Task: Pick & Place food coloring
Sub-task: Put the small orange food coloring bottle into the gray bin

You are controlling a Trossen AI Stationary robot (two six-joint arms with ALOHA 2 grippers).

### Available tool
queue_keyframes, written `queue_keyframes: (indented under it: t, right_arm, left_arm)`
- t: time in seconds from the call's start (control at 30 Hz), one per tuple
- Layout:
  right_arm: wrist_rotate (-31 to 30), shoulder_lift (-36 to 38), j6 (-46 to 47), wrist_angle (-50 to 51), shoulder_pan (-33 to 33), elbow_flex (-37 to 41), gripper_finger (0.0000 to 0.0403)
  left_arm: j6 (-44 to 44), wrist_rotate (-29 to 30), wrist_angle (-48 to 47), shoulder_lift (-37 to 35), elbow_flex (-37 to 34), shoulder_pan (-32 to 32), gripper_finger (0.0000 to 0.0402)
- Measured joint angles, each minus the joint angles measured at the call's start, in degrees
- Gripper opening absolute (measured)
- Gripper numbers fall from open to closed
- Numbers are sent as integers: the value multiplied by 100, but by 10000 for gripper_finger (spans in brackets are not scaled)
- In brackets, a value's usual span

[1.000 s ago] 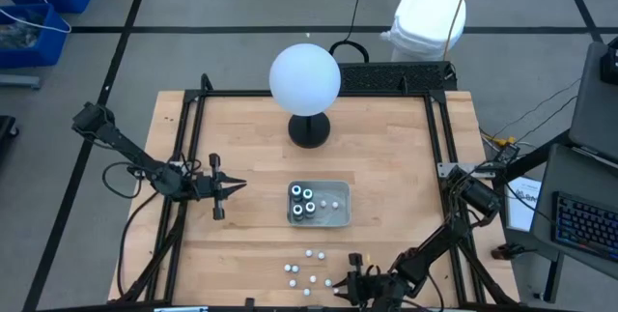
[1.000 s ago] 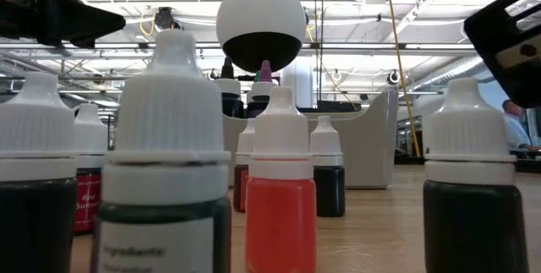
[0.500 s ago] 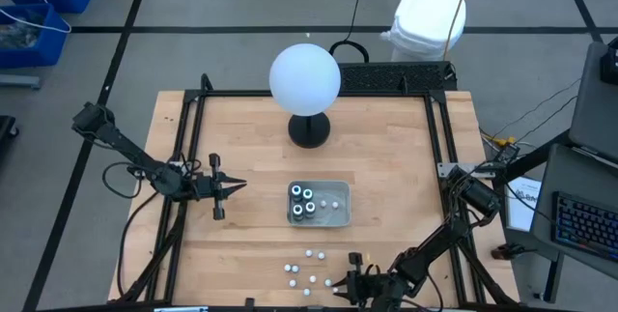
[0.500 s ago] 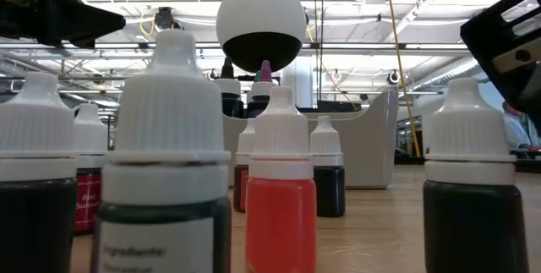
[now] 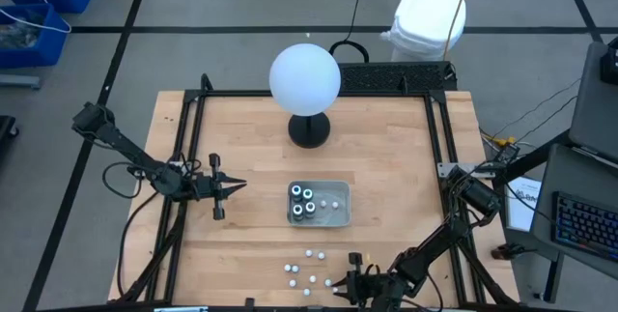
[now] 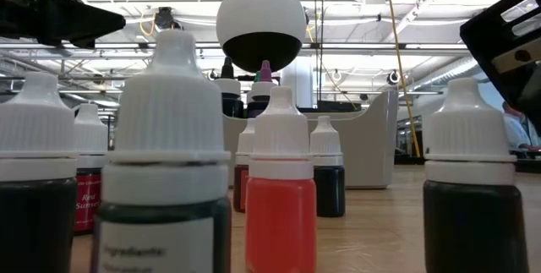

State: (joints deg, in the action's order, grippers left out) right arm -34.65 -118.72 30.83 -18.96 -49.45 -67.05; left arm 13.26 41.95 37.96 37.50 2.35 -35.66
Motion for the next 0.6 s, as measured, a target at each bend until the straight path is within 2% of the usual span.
queue_keyframes:
  t: [0.6]
  right_arm:
    - [187, -4, -197, -6, 55, -2, 64]
  left_arm:
    - [0, -2, 1, 0, 0, 0, 37]
